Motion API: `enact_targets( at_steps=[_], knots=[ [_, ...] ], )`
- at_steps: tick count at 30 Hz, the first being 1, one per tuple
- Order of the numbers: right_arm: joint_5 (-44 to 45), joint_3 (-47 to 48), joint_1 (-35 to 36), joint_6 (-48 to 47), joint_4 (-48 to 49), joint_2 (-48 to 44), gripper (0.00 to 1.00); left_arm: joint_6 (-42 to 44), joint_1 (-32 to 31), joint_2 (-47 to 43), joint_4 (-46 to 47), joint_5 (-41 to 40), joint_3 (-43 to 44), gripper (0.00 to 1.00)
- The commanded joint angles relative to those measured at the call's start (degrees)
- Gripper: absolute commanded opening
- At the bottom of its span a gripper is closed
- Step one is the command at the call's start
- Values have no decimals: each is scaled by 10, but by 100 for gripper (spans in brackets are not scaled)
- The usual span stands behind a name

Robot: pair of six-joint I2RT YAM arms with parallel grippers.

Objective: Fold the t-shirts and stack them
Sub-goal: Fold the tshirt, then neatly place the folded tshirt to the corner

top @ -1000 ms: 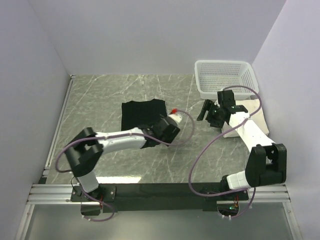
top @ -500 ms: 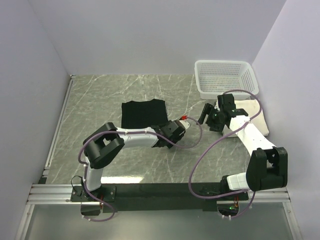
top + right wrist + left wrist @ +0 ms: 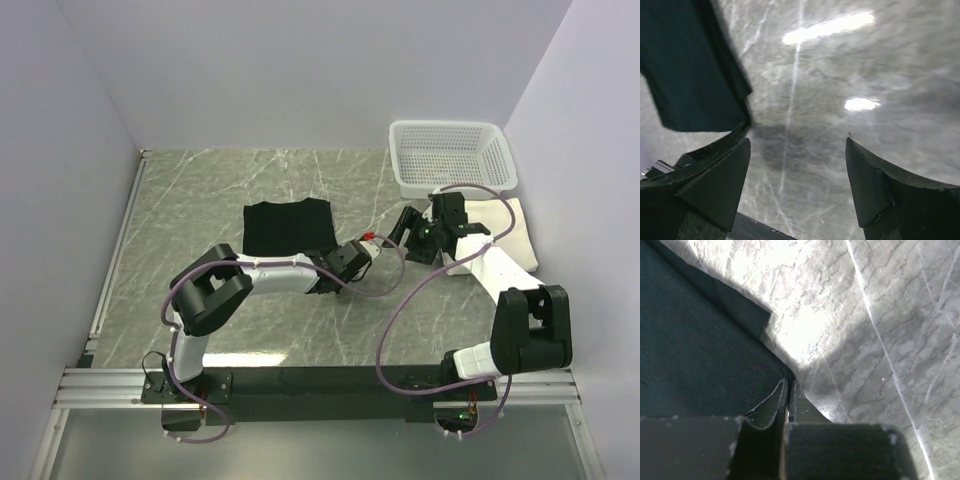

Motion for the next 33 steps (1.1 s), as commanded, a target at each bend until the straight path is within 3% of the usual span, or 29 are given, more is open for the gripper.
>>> enact_targets(
  at_steps=[1,7,14,21,33],
  knots=[
    [-88,-27,5,40,113,27,84,-13,11,-29,-9,9,2,2],
    [-166,-45,28,130,274,113,85,-48,38,-100,11,62,-27,1],
    [-173,-38,71,230,433,210,87,-60,55,-136,17,82,-48,1],
    [-161,8,124,307,481,296,87,-73,59,-141,24,95,-53,1],
    [-168,97,219,324,451,388,84,-109,62,-175,50,103,-59,1]
  ],
)
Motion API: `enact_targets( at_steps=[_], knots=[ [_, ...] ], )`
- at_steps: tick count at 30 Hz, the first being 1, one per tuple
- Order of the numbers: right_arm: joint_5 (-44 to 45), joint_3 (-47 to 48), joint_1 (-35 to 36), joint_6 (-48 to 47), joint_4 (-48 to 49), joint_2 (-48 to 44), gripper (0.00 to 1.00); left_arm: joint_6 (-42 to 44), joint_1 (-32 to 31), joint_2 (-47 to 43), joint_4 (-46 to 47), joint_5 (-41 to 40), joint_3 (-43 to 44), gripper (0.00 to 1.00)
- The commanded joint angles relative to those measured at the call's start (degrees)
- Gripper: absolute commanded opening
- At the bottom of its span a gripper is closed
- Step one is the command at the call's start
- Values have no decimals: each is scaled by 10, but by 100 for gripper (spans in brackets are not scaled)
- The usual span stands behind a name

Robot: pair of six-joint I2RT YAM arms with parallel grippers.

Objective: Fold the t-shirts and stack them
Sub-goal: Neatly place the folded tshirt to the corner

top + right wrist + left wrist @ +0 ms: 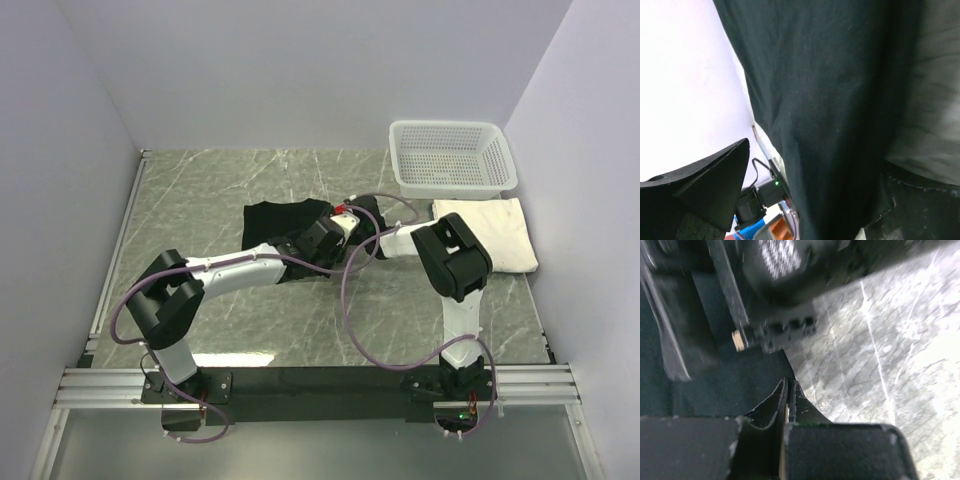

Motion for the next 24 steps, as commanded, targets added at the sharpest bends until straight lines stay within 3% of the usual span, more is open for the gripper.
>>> enact_targets(
  at_steps=[1,7,8,10,11,13,14,15,17,18,21,24],
  knots=[
    [8,20,10,-5,-20,21,82,-24,2,-40,41,23,-3,1],
    [26,47,11,-68,-76,8,62,-48,1,-34,42,56,-4,1],
    [38,50,11,-96,-104,3,53,-58,1,-34,42,64,-5,3],
    [52,53,11,-128,-133,-18,45,-70,-1,-39,43,71,-8,6],
    [60,53,10,-159,-164,-25,33,-85,0,-45,45,73,-10,8],
    [78,53,8,-190,-195,-50,21,-104,-1,-54,45,72,-12,22],
    [84,52,5,-218,-226,-58,9,-126,-2,-62,40,69,-12,27],
    [95,52,4,-232,-240,-66,2,-137,-1,-68,37,62,-11,38],
    [106,50,-3,-272,-287,-88,0,-165,0,-84,25,54,-9,50],
    [111,46,-5,-284,-301,-97,0,-174,2,-89,19,49,-5,62],
    [132,30,-22,-331,-353,-131,0,-206,21,-117,0,46,-3,85],
    [154,13,-51,-370,-400,-176,0,-246,77,-152,-30,56,-6,98]
  ],
)
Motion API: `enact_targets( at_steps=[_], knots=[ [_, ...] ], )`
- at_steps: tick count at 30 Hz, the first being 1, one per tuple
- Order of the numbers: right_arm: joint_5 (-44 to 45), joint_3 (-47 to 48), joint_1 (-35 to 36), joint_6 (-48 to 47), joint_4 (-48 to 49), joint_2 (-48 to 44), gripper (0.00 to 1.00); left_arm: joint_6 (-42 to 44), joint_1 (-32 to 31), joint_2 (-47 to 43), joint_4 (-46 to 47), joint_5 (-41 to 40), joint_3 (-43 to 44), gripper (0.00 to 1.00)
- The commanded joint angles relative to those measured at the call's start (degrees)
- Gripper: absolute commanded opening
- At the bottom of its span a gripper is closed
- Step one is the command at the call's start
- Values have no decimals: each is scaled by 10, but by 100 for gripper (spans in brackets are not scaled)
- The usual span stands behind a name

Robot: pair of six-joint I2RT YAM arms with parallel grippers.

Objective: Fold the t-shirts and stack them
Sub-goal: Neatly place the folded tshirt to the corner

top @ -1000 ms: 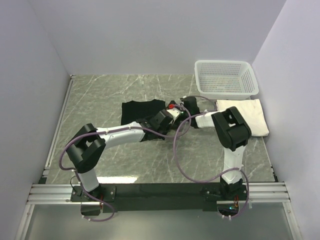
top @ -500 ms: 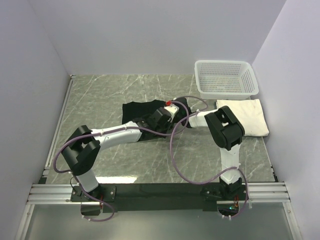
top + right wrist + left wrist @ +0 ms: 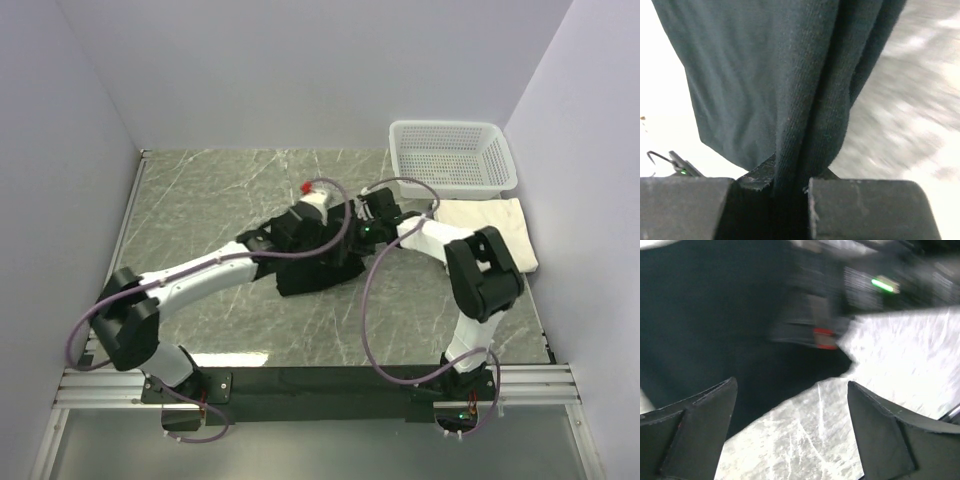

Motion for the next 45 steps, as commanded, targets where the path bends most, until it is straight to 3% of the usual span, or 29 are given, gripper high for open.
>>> enact_targets(
  at_steps=[1,8,12,16,24,32,45],
  knots=[
    [44,-13,-38,-86,-86,-78,0,-69,71,-52,-32,18,1,99],
    [144,2,-121,-183,-212,-158,0,-53,267,-106,-74,109,-61,100],
    [231,14,-159,-195,-223,-181,0,-58,400,-117,-63,175,-121,100],
    [294,59,-181,-225,-252,-172,0,-55,466,-143,-38,203,-164,99],
    [355,199,-218,-315,-327,-126,0,-40,481,-166,-62,173,-155,100],
    [376,220,-245,-367,-344,-142,0,-40,460,-162,-66,172,-153,100],
    [347,223,-374,-386,-318,-176,0,-36,460,-155,-73,165,-150,99]
  ],
)
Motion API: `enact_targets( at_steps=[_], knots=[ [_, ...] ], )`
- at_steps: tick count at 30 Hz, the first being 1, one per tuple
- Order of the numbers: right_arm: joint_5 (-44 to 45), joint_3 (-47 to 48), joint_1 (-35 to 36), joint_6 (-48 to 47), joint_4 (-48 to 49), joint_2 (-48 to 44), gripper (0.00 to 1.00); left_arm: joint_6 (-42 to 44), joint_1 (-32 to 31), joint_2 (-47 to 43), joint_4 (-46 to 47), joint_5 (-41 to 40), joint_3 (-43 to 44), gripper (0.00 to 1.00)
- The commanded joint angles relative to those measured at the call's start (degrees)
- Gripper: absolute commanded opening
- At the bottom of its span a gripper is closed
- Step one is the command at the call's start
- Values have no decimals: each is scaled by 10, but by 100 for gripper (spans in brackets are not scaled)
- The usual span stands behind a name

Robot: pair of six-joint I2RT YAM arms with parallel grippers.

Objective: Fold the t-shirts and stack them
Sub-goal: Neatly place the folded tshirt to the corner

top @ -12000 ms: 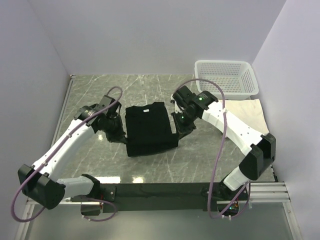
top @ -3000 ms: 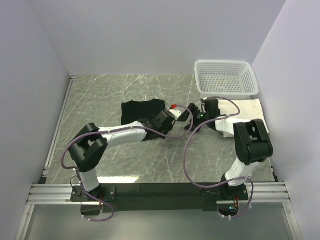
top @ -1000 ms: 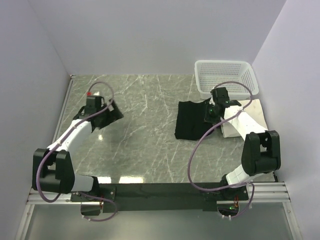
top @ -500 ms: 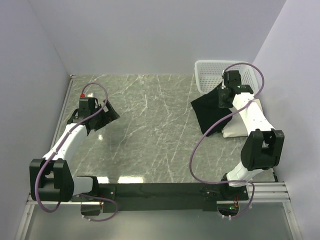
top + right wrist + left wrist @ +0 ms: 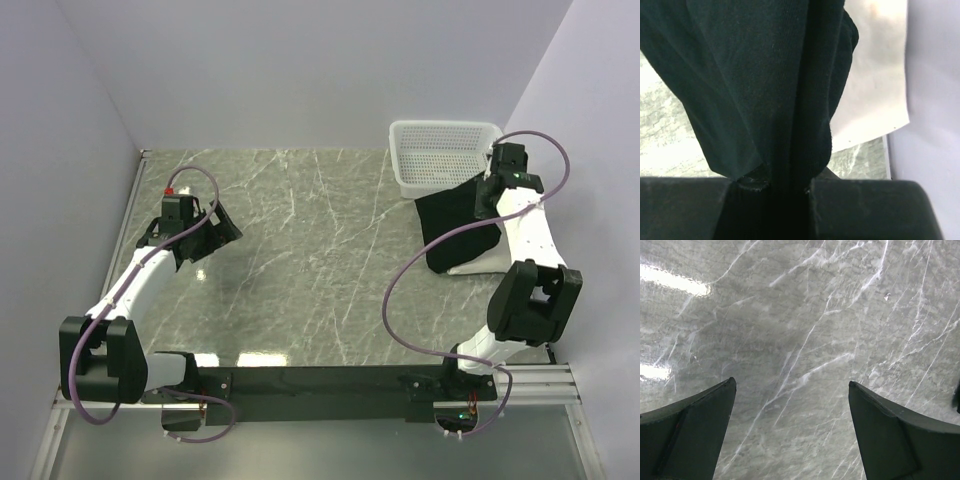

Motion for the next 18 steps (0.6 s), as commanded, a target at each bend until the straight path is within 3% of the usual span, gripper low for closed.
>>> enact_targets(
  at_steps=[1,18],
  knots=[
    [12,38,-14,-13,31,-41,0,11,-1,1,1,-2,16,100],
    [160,-16,-43,-19,121,-14,0,18,0,9,-14,-20,21,99]
  ],
)
